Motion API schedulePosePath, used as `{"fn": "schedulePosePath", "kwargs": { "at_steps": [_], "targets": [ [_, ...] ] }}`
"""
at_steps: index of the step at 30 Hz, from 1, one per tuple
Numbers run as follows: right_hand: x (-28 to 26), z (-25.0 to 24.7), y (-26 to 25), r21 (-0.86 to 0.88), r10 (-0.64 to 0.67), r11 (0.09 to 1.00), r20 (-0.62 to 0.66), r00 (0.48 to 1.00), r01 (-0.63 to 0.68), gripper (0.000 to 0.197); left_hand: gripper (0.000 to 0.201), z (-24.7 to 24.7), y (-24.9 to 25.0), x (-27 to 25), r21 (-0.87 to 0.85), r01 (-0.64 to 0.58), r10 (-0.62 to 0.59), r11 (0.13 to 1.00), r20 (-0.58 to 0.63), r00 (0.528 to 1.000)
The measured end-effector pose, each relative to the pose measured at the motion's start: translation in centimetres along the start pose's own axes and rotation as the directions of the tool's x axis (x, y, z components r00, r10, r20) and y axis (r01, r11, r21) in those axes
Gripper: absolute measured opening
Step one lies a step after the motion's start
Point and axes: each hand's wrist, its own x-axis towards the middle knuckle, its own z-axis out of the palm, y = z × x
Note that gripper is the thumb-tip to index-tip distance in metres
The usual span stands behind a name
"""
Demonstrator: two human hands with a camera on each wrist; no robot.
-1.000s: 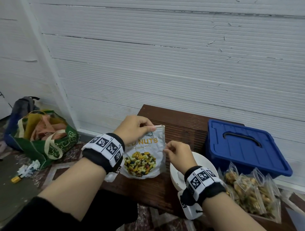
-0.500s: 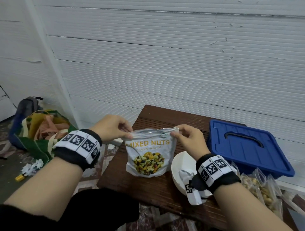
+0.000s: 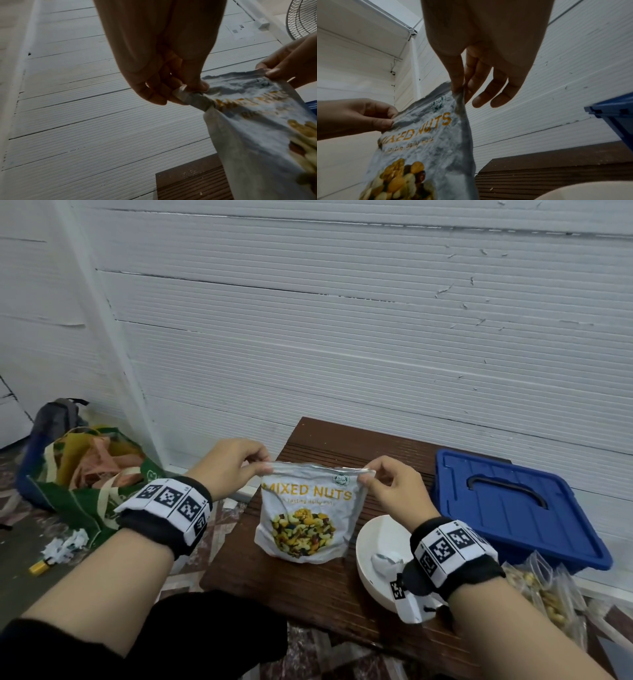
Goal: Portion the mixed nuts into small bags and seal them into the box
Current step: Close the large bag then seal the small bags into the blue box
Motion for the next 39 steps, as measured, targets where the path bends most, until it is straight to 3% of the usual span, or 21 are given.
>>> {"fn": "schedulePosePath", "kwargs": {
  "at_steps": [5, 9, 16, 20, 24, 30, 39],
  "targets": [
    [0.5, -0.4, -0.2, -0.056, -0.006, 0.998, 0.024, 1.0, 0.008, 0.015, 0.014, 0.2, -1.1, -0.9, -0.103, 0.139, -0.134, 0.985, 0.051, 0.99],
    [0.7, -0.5, -0.1, -0.09, -0.021, 0.996, 0.018, 1.0, 0.022, 0.019, 0.011, 0.4, -1.4, -1.2, -0.128, 0.151, -0.152, 0.98, 0.002, 0.988],
    [0.8, -0.3, -0.1, -0.127, -0.027, 0.992, 0.002, 1.0, 0.027, 0.006, 0.013, -0.1, -1.1, -0.7, -0.092, 0.133, -0.132, 0.987, 0.016, 0.991],
    [0.7, -0.2, -0.9, -0.149, -0.047, 0.987, 0.059, 0.997, 0.055, 0.003, 0.015, 0.1, -0.6, -0.6, -0.153, 0.118, -0.112, 0.981, 0.044, 0.993],
    [1.5, 0.2, -1.7, -0.225, -0.086, 0.969, 0.093, 0.992, 0.106, 0.005, 0.019, 0.8, -0.3, -0.3, -0.163, 0.097, -0.09, 0.982, 0.046, 0.995],
    [1.8, 0.5, -1.9, -0.316, -0.112, 0.939, 0.09, 0.99, 0.135, 0.008, 0.026, 1.1, 0.0, 0.0, -0.141, 0.065, -0.073, 0.988, -0.046, 0.996],
    [2.1, 1.1, -2.6, -0.352, -0.134, 0.918, 0.159, 0.978, 0.183, 0.015, 0.016, 1.5, 1.0, 0.2, -0.165, 0.065, -0.066, 0.984, -0.004, 0.998]
  ]
}}
